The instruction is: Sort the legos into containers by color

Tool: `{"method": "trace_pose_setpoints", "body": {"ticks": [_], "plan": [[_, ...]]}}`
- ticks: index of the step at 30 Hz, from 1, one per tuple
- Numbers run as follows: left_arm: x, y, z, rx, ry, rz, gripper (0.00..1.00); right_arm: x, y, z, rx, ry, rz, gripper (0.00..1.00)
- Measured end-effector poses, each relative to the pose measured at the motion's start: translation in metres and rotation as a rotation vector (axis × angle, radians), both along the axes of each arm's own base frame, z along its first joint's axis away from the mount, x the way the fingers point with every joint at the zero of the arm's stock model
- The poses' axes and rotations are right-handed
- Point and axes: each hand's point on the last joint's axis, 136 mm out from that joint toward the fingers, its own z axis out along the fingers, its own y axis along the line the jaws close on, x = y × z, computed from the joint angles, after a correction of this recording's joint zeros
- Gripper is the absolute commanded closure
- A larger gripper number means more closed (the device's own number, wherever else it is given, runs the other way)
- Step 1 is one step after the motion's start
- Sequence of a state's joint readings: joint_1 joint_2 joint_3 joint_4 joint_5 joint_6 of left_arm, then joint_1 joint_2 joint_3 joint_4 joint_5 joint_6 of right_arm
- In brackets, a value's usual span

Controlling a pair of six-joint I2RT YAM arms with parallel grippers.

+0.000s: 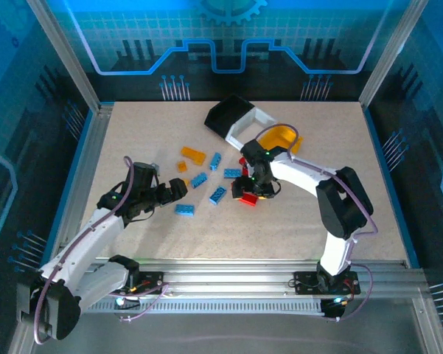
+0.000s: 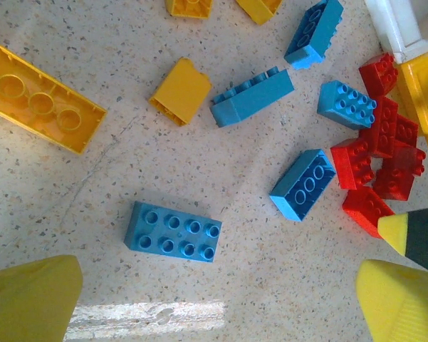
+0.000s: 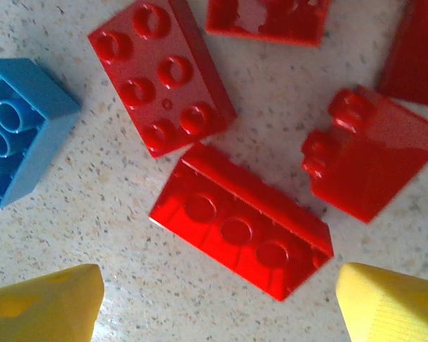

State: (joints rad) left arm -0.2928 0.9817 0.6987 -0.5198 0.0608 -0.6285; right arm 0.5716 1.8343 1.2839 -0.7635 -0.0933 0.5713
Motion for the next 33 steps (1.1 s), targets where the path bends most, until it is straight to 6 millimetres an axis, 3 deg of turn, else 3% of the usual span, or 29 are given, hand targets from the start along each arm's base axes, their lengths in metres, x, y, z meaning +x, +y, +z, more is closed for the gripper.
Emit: {"method": "trace_pose_setpoints", "body": {"ticks": [7, 14, 17, 24, 33], "plan": [[0.000, 0.000, 0.000, 0.001, 0.000, -0.001, 0.01, -0.004, 0.013, -0.002, 0.013, 0.010, 0.056, 0.14], [0.000, 0.000, -0.004, 0.002, 0.009, 0.002, 0.01, -0.040, 0.048, 0.001, 0.049, 0.036, 0.219, 0.13], [-0.002, 0.001, -0.009, 0.005, 0.021, 0.002, 0.01, -0.047, 0.048, 0.005, 0.036, 0.029, 0.257, 0.13], [-0.001, 0.000, -0.013, 0.004, 0.033, 0.008, 0.01, -0.029, 0.027, 0.016, -0.029, -0.036, 0.270, 0.11], [-0.002, 0.001, -0.015, 0.007, 0.041, 0.007, 0.01, -0.004, 0.031, 0.013, -0.070, -0.086, 0.336, 0.09]]}}
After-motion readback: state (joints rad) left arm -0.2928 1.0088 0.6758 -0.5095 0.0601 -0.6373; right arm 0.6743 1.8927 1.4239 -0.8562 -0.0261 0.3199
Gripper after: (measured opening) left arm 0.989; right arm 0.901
